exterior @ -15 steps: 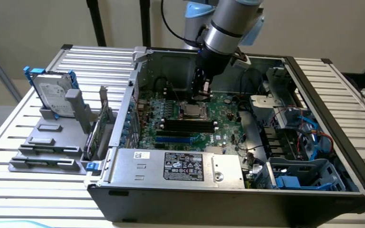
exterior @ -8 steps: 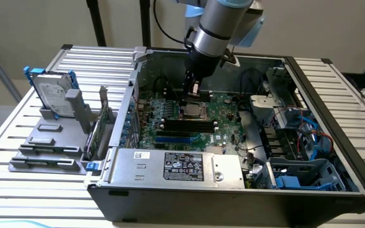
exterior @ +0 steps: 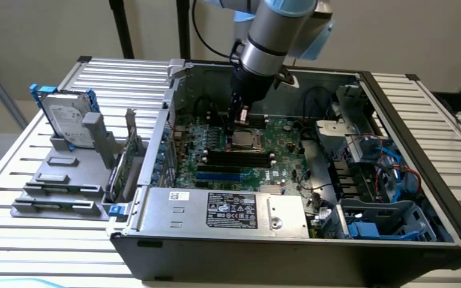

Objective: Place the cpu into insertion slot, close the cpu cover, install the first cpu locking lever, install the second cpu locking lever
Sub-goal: 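Close the cpu cover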

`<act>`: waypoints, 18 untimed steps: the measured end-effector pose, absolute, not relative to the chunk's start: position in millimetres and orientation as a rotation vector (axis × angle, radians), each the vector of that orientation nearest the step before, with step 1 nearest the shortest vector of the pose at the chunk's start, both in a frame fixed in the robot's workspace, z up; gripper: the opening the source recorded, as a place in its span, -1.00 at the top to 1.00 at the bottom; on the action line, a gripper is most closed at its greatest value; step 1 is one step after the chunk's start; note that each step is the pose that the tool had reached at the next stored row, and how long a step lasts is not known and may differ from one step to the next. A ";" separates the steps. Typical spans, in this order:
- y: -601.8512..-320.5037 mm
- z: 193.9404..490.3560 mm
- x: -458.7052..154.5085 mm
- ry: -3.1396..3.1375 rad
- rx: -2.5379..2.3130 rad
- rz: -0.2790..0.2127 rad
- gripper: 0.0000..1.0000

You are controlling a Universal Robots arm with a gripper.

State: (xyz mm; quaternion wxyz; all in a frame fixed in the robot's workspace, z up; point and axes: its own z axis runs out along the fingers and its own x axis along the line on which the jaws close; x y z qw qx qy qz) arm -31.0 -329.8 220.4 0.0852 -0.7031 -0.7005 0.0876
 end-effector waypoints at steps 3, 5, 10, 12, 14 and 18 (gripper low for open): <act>-329.2 216.1 -31.0 -2.088 -2.094 0.257 0.79; -328.8 213.8 -31.0 -2.087 -2.094 0.255 0.79; -328.2 206.7 -31.0 -2.086 -2.091 0.251 0.79; -328.1 203.5 -31.0 -2.086 -2.091 0.250 0.79; -328.0 200.9 -31.0 -2.086 -2.091 0.250 0.79; -328.1 199.8 -31.1 -2.085 -2.090 0.249 0.79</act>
